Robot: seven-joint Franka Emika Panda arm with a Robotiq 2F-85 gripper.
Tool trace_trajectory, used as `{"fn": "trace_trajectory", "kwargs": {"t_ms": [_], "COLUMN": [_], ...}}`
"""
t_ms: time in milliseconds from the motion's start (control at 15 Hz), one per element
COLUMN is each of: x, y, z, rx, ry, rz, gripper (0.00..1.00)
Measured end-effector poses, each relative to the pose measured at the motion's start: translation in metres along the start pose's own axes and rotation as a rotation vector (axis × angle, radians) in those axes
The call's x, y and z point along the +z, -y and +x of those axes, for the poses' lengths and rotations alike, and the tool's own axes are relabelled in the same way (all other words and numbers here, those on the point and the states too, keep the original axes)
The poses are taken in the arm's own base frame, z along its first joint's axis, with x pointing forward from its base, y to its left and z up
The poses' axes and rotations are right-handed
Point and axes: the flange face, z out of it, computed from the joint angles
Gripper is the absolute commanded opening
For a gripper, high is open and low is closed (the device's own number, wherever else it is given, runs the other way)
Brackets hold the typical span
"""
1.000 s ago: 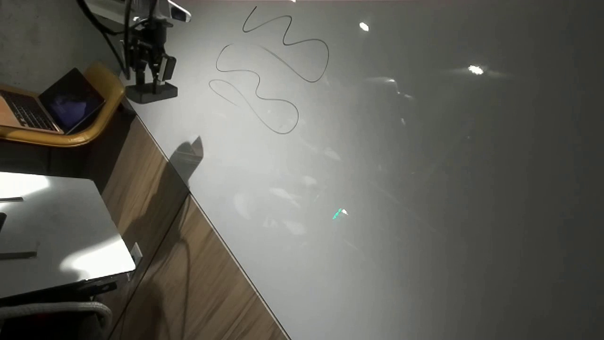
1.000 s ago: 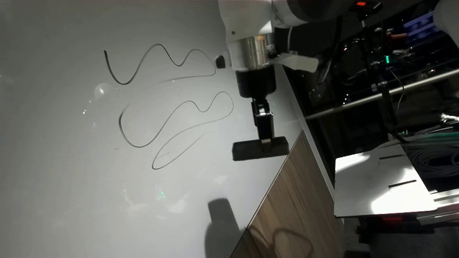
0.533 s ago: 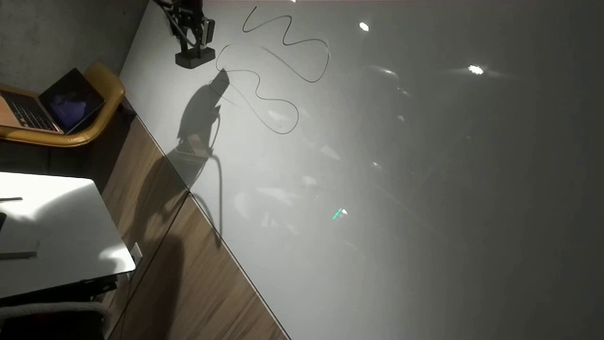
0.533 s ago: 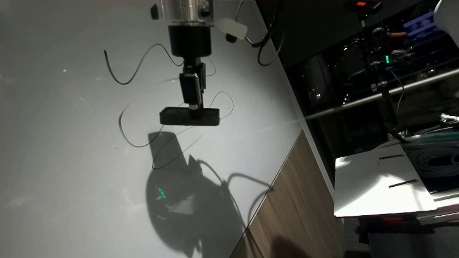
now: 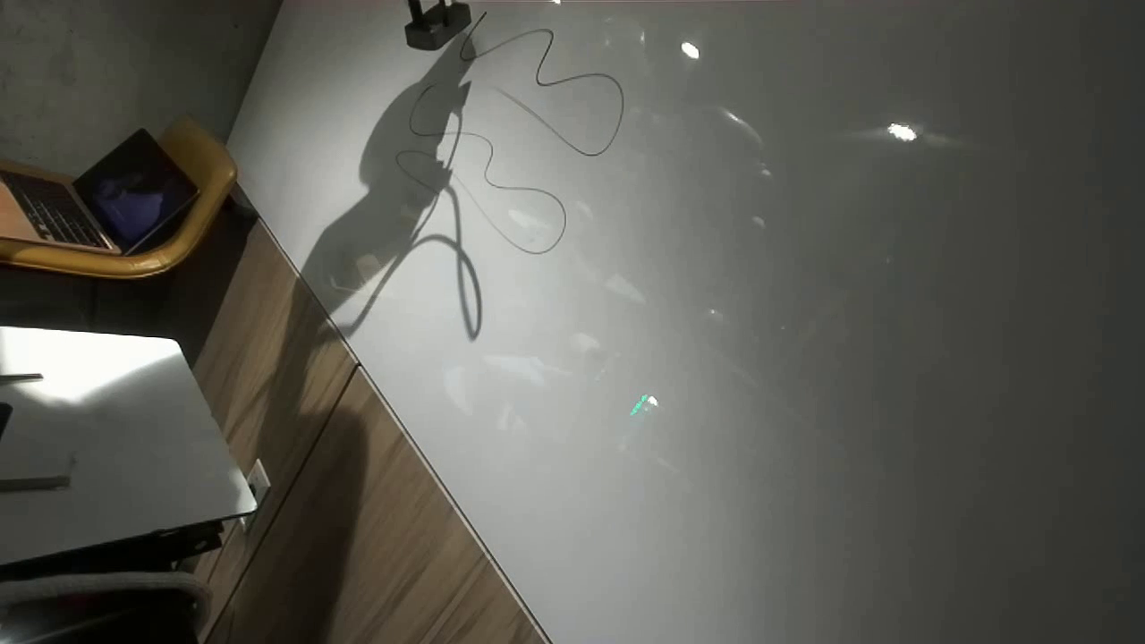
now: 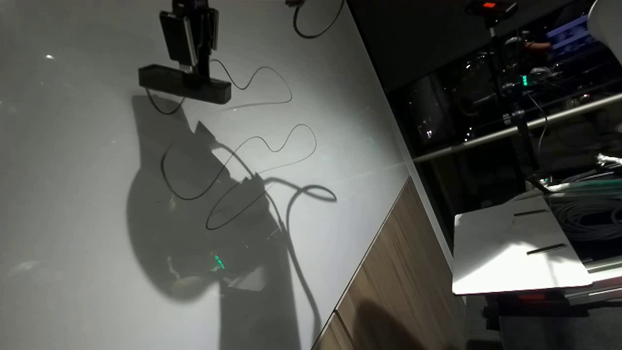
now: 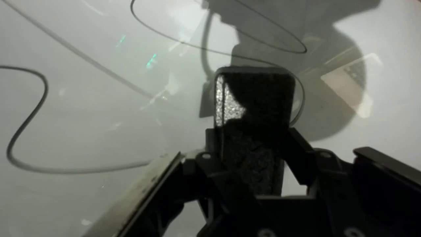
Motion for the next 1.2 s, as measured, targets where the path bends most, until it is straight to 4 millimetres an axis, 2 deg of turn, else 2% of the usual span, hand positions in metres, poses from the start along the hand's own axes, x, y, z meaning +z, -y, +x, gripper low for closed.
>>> {"fn": "trace_trajectory", "kwargs": {"t_ms": [200,333,533,800,1200], "x": [-0.009,-0.001,0.022,0.048,0.051], "y": [-0.005,-0.005,-0.003,-0.01,-0.009], "z": [0.01,0.011,0.013,0.019,0.022], "rx": [0.018,0.033,0.062,0.103,0.122], "ry": [-0.034,-0.036,-0.028,-0.017,-0.012], "rz": [-0.043,-0.064,-0.087,-0.094,-0.092], "gripper": [0.27,0.27,0.27,0.27,0.27]}}
